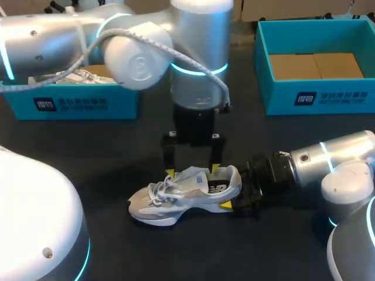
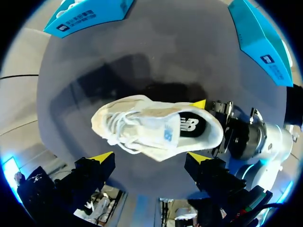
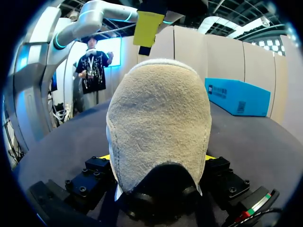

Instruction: Take the shoe out of the shoebox, open the shoe tongue, remove and reinsert the insole, then place the shoe into the shoebox

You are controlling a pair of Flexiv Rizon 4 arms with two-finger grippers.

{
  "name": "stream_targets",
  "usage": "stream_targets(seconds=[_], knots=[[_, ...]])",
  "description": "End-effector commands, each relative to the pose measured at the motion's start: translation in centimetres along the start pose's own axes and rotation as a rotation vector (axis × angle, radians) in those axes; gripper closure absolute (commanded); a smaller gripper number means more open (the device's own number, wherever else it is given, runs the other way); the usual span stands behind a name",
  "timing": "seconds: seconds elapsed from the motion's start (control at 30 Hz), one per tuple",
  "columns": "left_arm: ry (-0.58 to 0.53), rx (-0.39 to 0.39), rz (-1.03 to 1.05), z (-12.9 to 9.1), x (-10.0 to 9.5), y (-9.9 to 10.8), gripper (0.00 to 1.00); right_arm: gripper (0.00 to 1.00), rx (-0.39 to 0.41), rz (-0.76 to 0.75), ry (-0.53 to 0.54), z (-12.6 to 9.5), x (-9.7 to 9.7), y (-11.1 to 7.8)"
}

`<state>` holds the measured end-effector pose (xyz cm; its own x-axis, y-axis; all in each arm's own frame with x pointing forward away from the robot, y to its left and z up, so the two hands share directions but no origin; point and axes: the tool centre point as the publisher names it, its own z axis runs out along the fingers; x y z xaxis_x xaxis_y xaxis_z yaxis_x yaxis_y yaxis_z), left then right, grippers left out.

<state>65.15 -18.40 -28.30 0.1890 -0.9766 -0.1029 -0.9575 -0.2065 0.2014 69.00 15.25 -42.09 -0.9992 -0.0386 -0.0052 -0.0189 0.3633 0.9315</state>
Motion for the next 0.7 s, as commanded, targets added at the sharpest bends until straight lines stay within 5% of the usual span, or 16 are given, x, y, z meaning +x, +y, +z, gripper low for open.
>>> stream_targets(seconds=[0.03,0.7], knots=[[-0.108,-0.012,-0.031,1.1,2.6,-0.6,0.00,1.00,0.003,0.002,0.000,0.2,-0.1,0.0],[-0.225,0.013,-0.032,5.1,2.5,-2.1,0.00,1.00,0.003,0.002,0.000,0.2,-0.1,0.0]])
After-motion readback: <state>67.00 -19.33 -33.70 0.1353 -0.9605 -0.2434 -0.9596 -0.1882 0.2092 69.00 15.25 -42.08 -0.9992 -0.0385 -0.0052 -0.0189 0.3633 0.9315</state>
